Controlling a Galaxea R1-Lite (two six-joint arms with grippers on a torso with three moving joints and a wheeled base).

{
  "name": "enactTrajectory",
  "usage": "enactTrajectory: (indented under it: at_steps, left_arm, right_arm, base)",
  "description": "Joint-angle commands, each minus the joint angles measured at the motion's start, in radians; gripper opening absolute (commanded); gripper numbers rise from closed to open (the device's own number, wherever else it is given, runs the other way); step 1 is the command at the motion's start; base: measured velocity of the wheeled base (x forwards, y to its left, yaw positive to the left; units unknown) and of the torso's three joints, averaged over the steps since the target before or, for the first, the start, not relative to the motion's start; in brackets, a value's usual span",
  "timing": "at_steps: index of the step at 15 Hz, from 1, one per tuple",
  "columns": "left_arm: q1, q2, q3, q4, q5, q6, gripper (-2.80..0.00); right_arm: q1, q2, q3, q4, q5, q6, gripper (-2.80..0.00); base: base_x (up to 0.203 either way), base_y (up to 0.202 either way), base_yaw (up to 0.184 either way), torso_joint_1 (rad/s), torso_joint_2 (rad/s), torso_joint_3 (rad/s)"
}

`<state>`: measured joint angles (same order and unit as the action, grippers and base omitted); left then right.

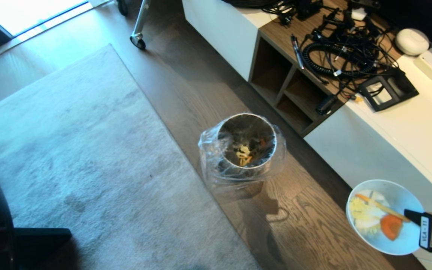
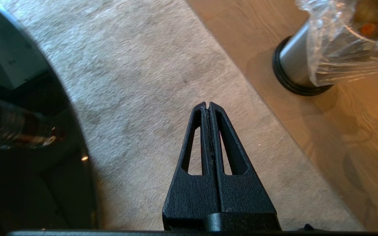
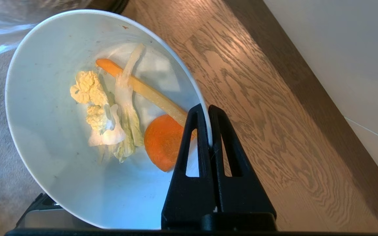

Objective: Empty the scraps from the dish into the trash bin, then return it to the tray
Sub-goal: Move the bowl over the trash can

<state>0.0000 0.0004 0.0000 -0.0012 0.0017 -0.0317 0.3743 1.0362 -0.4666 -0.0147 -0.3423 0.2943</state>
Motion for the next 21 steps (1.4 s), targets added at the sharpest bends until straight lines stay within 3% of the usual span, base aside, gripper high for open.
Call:
enactTrajectory:
  at_steps: [1,13,19,21]
  left_arm:
    - [0.000,0.000,0.000,0.000,0.000,-0.001,-2.80]
    - [0.000,0.000,0.000,0.000,0.000,-0.001,-2.80]
    - [0.000,0.000,0.000,0.000,0.000,-0.001,-2.80]
    - [0.000,0.000,0.000,0.000,0.000,-0.001,-2.80]
  right_arm:
    - [0.000,-0.001,0.004,-0.001,-0.003,0.002,-2.80]
    - [0.001,0.018,-0.011,-0.002,-0.003,0.000,-2.80]
    - [0.001,0.189,-0.180,-0.013,0.000,-0.008,-2.80]
    - [0.001,0.279,-0.228,-0.085,0.000,-0.020,-2.80]
  base:
    - [0.001,-0.005,0.084,0.007,0.00,0.006]
    - [0.000,0.000,0.000,0.000,0.00,0.000]
    - [0.000,0.000,0.000,0.000,0.00,0.000]
    - [0.000,0.000,0.000,0.000,0.00,0.000]
